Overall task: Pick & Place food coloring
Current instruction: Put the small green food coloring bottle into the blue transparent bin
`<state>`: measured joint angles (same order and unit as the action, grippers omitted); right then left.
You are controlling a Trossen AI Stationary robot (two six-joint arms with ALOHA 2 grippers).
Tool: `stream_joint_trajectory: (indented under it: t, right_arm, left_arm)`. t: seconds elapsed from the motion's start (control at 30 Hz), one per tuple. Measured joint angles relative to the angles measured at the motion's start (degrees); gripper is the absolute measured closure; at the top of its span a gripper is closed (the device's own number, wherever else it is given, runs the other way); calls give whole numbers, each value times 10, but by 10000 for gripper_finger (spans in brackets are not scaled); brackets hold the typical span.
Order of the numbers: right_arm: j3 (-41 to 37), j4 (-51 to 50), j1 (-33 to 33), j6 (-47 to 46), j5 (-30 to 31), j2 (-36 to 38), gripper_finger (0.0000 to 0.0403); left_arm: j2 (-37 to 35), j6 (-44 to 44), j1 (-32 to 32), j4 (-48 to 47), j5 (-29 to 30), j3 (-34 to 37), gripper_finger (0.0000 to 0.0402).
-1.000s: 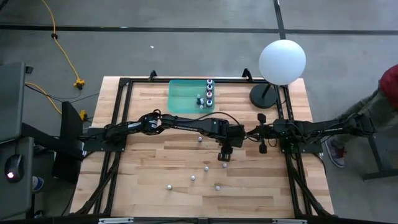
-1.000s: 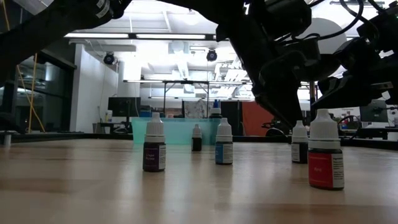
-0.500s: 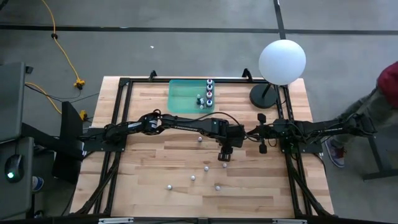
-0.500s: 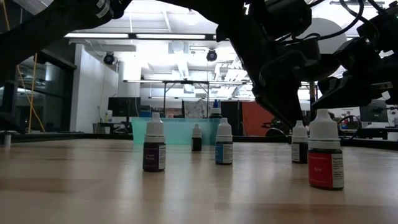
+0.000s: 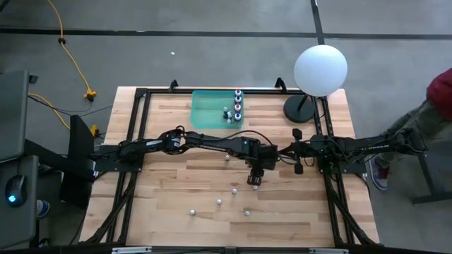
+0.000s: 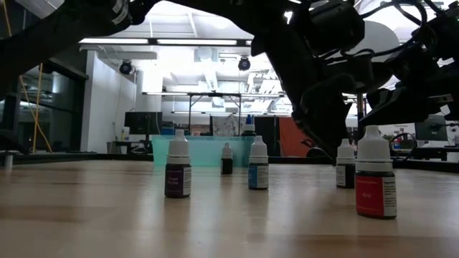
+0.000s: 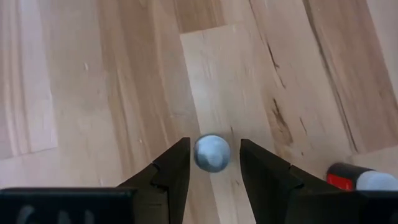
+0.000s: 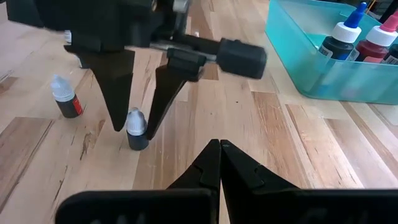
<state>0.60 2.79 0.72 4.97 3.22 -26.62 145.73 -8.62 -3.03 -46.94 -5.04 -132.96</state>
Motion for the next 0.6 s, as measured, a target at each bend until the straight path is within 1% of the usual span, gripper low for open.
stream_joint_trajectory:
  t: [0.13,0.2,0.27,0.47,0.6]
  right_arm:
    - [0,0,0,0,0,0,402]
    - [0,0,0,0,0,0,402]
    - [0,0,0,0,0,0,402]
    - [0,0,0,0,0,0,402]
    - [0,0,0,0,0,0,402]
  left_arm:
    - [0,0,0,2,-1,0,271]
    - [0,0,0,0,-1,0,280]
    - [0,0,0,1,-1,0,296]
    - [-1,0,0,2,-1,0,364]
    - [-5,0,0,-6,-1,0,366]
